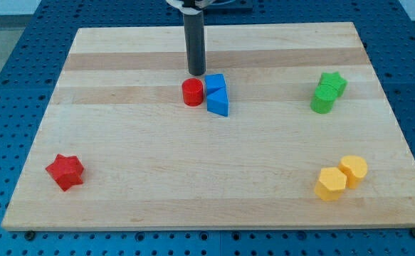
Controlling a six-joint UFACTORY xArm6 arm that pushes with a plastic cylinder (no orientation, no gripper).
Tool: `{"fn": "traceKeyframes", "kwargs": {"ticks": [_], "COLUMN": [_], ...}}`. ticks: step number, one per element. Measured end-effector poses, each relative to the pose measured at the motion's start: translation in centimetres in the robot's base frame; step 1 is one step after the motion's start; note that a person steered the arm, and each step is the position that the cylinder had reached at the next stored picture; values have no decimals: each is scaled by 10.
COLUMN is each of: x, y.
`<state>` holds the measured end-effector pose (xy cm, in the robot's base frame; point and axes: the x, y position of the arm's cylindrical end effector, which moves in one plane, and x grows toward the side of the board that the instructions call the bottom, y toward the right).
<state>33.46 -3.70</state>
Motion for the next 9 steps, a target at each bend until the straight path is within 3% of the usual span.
{"fn": "traceKeyframes", "kwargs": {"ticks": [9], "x": [132], "y": [8]}}
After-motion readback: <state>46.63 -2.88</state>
